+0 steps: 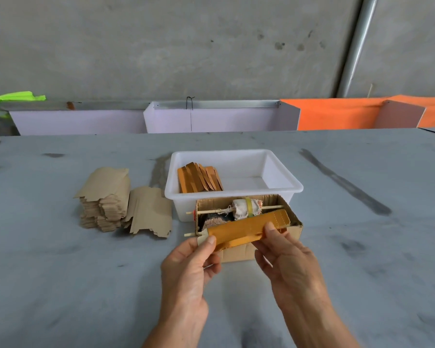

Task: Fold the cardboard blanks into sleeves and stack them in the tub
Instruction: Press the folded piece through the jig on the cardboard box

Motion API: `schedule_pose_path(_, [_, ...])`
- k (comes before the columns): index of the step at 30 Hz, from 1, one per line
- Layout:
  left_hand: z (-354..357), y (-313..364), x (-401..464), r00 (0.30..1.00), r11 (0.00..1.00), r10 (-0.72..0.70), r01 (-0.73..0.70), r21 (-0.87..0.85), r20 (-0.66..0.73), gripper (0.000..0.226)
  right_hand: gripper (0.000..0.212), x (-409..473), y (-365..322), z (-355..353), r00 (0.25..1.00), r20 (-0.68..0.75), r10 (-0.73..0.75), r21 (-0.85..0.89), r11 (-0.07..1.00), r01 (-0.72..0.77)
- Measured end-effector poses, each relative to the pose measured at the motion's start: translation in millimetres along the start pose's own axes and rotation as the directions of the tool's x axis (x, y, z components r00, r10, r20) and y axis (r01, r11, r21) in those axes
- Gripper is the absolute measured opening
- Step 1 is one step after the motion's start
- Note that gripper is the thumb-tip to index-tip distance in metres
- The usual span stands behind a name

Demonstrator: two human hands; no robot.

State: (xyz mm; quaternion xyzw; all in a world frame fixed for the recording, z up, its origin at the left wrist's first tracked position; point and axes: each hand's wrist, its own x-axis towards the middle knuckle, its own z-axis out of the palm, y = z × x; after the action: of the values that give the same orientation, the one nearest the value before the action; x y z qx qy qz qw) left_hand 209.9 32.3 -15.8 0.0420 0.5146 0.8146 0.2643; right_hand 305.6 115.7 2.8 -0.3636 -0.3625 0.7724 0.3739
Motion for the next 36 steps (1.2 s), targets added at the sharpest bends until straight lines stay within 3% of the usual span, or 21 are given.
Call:
schedule_pose_path(3, [12.5,12.9,7.9,0.999,0.998,0.049,-0.048,-0.041,0.023,0.012,0.007,5.1,-9.6,21.0,0.992,0.122,0.022,-0.064,0.998,-0.015])
schedule_pose_path(9, [30.0,29.9,24.5,0.997,0.998,0.041,-0.038,-0.044,0.064,0.012,0.016,30.3,-30.5,61.2,0.992,0.119,-0.049,-0.154,0.986,0.067])
schedule_pose_path(13, [39.5,43.8,46.7,0.995,0.996,0.088,-0.089,0.022,0.053,0.012,0.012,71.5,-53.4,93.3,0.982,0.15,-0.119,-0.368,0.915,0.167])
schedule_pose_path(16, [38.1,46.8,62.6,0.992,0.987,0.129,-0.13,0.094,0.012,0.014,0.018,115.8,-63.0,113.2,0.978,0.115,-0.176,-0.592,0.778,0.21])
schedule_pose_path(20, [31.5,41.7,80.0,0.97,0.946,0.237,-0.219,0.238,-0.047,0.006,0.024,170.0,-63.3,124.2,0.949,0.149,-0.279,-0.834,0.479,0.272])
schedule_pose_path(23, [25.1,37.2,91.1,0.96,0.93,0.267,-0.234,0.285,-0.083,0.009,0.027,199.7,-56.6,126.6,0.944,0.205,-0.26,-0.923,0.268,0.275])
schedule_pose_path(26, [17.5,34.9,101.2,0.958,0.931,0.257,-0.211,0.299,-0.125,0.013,0.025,215.6,-45.0,128.5,0.962,0.217,-0.164,-0.959,0.147,0.241])
schedule_pose_path(29, [8.0,34.2,108.5,0.96,0.94,0.233,-0.182,0.288,-0.156,0.014,0.03,213.2,-37.7,135.2,0.951,0.284,-0.118,-0.959,-0.044,0.281])
schedule_pose_path(32, [-4.6,33.7,109.2,0.96,0.956,0.207,-0.157,0.249,-0.19,0.013,0.027,188.1,-29.6,151.8,0.884,0.419,-0.21,-0.908,-0.121,0.401])
schedule_pose_path(36, [-20.2,36.4,103.7,0.952,0.977,0.17,-0.129,0.169,-0.255,0.019,0.022,121.9,-4.9,176.5,0.676,0.695,-0.246,-0.714,-0.124,0.689])
